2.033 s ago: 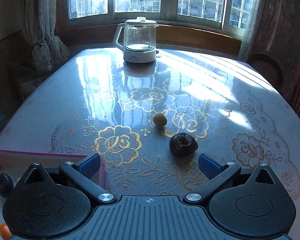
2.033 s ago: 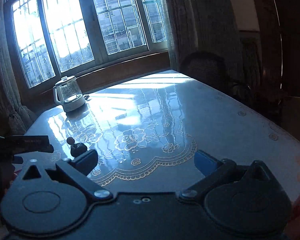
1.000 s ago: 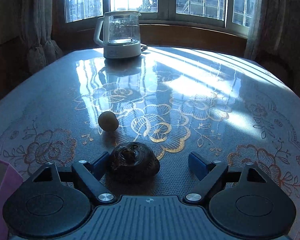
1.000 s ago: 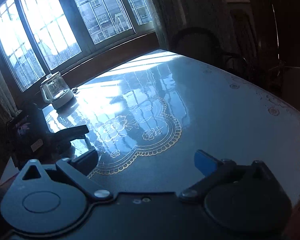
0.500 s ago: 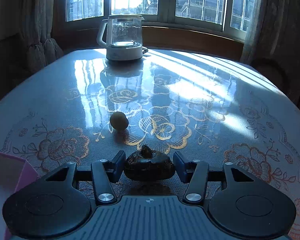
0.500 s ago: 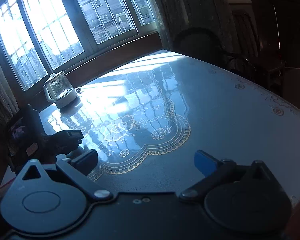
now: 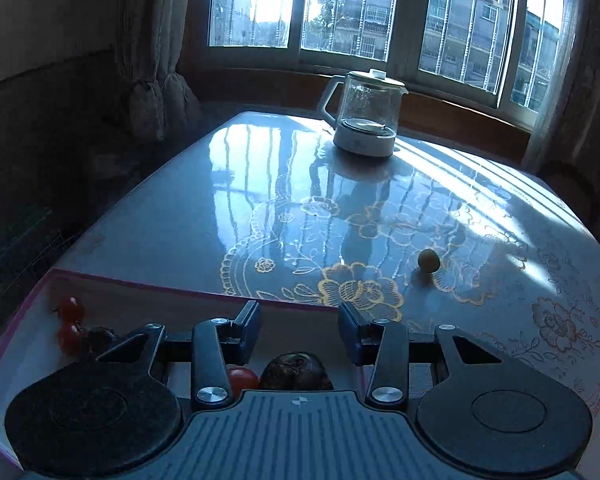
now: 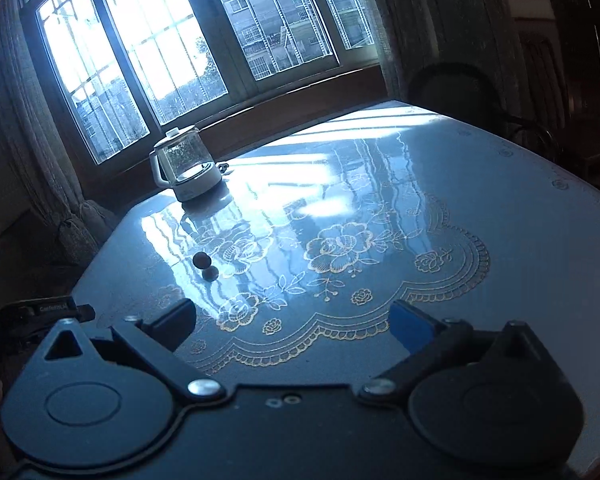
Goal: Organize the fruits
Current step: 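Carry the dark fruit with the left tool into the tray and open, then move the right tool to the last tan fruit and close on it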
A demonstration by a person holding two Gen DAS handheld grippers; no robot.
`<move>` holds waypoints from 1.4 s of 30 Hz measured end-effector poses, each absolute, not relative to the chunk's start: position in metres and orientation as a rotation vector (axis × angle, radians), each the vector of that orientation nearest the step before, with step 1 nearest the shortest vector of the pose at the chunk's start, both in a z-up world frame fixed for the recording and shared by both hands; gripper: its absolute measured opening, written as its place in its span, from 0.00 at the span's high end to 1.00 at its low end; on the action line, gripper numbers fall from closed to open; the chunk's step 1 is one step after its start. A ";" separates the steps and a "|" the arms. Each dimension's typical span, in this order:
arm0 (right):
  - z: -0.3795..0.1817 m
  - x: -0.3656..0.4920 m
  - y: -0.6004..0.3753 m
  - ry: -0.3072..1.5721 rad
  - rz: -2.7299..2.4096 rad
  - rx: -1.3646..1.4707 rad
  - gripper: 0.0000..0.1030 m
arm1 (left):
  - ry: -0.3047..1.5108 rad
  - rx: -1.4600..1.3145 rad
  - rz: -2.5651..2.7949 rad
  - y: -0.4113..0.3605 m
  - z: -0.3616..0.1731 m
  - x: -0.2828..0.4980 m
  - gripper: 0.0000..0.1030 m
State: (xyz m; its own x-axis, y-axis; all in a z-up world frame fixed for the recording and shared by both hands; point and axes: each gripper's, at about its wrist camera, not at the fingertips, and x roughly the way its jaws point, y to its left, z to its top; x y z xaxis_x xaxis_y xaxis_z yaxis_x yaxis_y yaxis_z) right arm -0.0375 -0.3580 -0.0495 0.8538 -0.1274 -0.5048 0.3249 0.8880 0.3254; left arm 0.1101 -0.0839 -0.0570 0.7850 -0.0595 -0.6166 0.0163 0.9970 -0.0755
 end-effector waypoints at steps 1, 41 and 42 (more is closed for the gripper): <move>-0.049 -0.034 -0.350 0.494 -0.230 0.411 0.00 | 0.680 -0.058 -0.026 -0.072 -0.063 0.108 0.58; -0.117 0.252 -0.280 0.679 -0.096 0.047 0.47 | 0.623 -0.182 0.166 0.075 -0.058 0.099 0.04; -0.116 0.252 -0.280 0.679 -0.092 0.047 0.51 | 0.623 -0.184 0.185 0.077 -0.058 0.100 0.04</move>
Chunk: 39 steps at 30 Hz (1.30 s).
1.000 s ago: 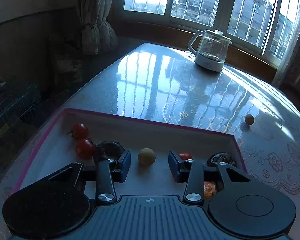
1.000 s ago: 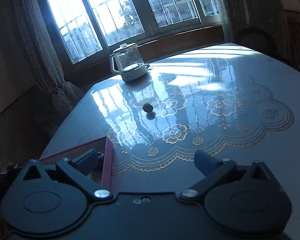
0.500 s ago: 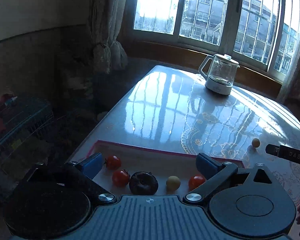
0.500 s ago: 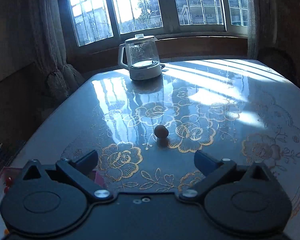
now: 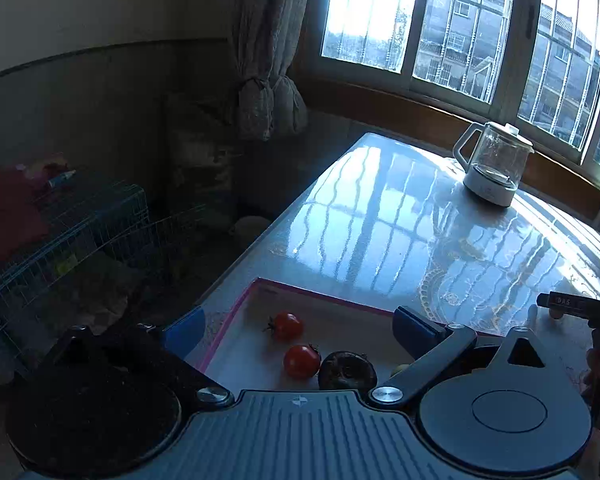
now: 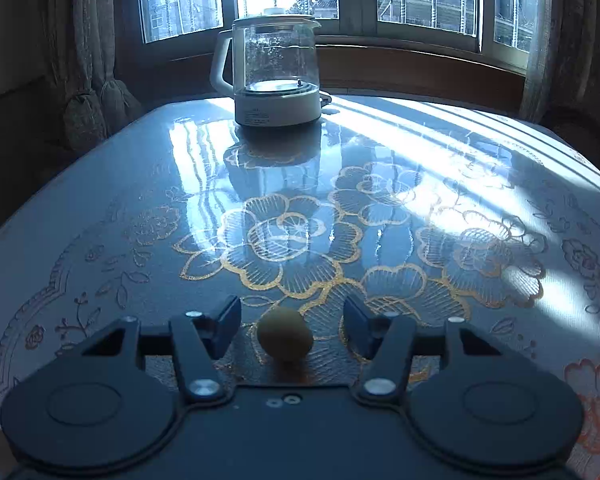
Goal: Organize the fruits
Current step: 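Move the right tool to the last tan fruit and close on it, then carry the tan fruit with the right tool into the tray and release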
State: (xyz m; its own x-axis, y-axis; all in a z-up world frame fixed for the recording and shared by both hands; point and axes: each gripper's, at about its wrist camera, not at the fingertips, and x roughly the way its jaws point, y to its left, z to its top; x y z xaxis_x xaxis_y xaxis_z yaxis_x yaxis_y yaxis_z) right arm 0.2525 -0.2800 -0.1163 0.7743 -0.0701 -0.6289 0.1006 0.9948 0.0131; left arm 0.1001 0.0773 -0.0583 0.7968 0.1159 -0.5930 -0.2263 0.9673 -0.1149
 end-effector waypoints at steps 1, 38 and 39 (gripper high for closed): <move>-0.116 0.252 -0.280 0.678 -0.092 0.045 0.57 | 0.621 -0.187 0.197 0.079 -0.059 0.101 0.03; -0.069 0.125 -0.108 0.712 0.363 0.053 0.75 | 0.663 -0.222 0.260 0.142 -0.056 0.078 0.03; -0.073 0.123 -0.102 0.719 0.355 0.049 0.75 | 0.668 -0.217 0.257 0.145 -0.056 0.077 0.03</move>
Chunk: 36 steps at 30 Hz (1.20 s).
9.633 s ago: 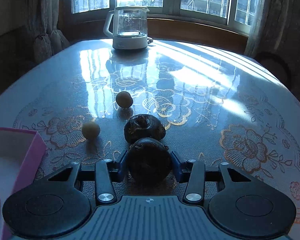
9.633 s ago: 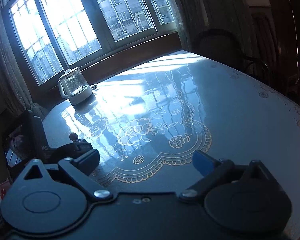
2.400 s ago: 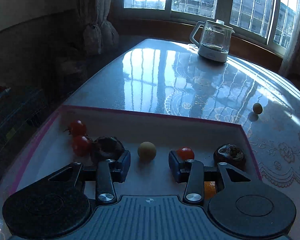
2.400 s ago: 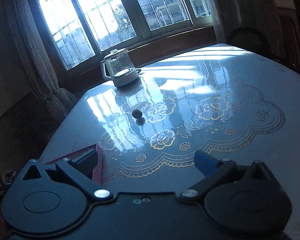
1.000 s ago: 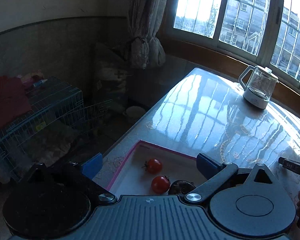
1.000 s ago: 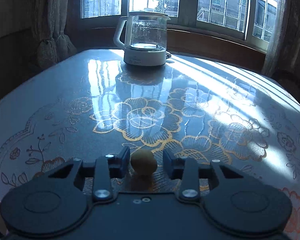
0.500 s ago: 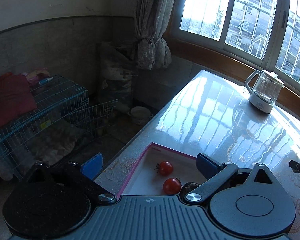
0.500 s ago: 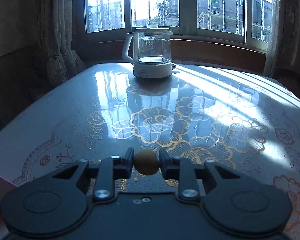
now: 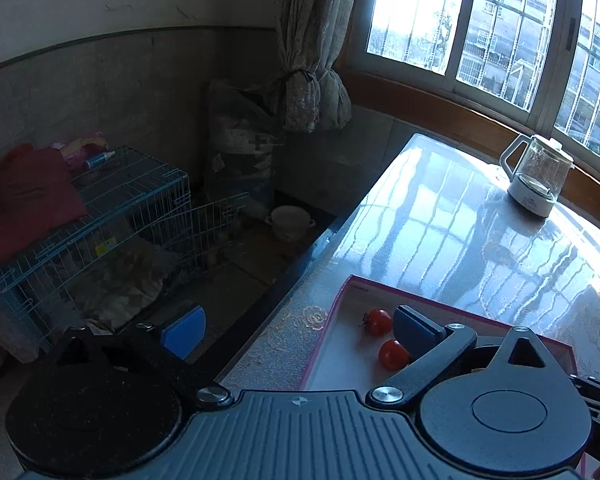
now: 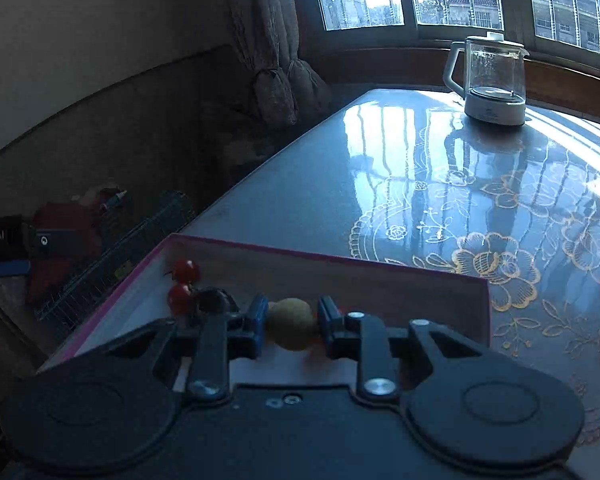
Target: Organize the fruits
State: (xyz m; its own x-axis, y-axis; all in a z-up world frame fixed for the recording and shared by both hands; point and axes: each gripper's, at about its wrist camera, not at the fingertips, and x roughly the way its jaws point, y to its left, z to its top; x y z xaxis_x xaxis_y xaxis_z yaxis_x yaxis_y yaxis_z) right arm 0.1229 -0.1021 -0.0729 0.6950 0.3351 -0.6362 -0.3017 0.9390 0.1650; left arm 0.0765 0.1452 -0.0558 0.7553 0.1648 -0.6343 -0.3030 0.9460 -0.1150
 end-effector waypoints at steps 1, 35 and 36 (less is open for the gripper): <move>-0.075 0.122 -0.098 0.723 0.345 0.045 0.73 | 0.670 -0.217 0.259 0.149 -0.056 0.074 0.03; -0.016 -0.052 -0.197 0.493 -0.284 0.283 0.00 | 0.685 0.016 -0.011 0.081 -0.020 0.050 0.02; -0.015 -0.054 -0.200 0.488 -0.287 0.284 0.00 | 0.678 0.016 -0.015 0.076 -0.017 0.047 0.00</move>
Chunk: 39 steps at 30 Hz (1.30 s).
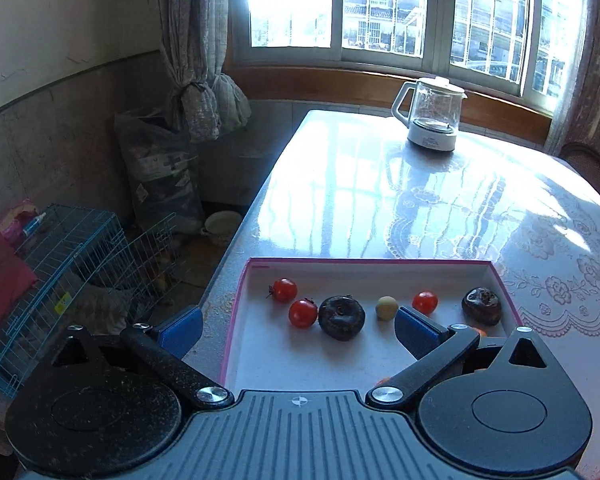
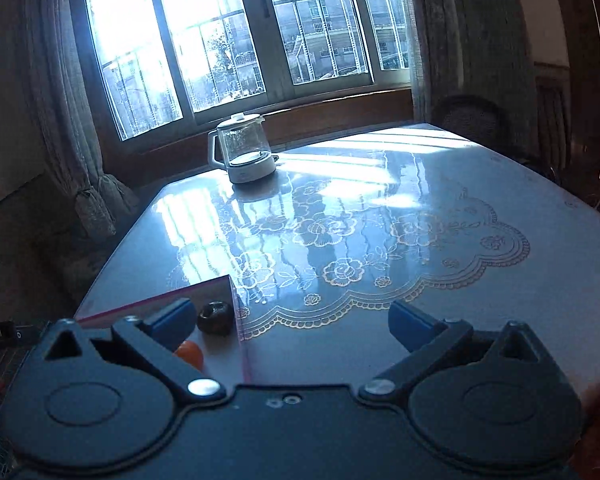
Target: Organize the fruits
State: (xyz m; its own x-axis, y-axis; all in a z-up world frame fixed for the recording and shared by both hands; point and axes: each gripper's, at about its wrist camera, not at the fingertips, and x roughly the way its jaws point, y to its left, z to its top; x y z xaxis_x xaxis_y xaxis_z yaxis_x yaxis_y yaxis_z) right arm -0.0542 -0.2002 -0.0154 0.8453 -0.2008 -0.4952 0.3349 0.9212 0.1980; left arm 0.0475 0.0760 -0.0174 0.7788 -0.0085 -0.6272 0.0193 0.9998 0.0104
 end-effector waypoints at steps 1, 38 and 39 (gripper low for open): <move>-0.013 -0.058 -0.205 0.479 -0.288 0.286 0.00 | 0.671 0.019 -0.017 0.071 -0.016 0.046 0.00; 0.007 -0.112 -0.258 0.419 -0.216 0.328 0.00 | 0.741 -0.023 -0.108 -0.003 0.001 0.011 0.00; 0.007 -0.111 -0.250 0.419 -0.200 0.329 0.00 | 0.745 -0.033 -0.110 0.001 0.000 0.012 0.00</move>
State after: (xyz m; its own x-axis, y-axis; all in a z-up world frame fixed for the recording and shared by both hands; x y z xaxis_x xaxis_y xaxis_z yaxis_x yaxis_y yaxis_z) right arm -0.1114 -0.2504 0.0073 0.8953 -0.1222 -0.4285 0.2562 0.9280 0.2706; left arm 0.0125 0.0014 0.0002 0.7296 -0.1117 -0.6747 0.0885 0.9937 -0.0688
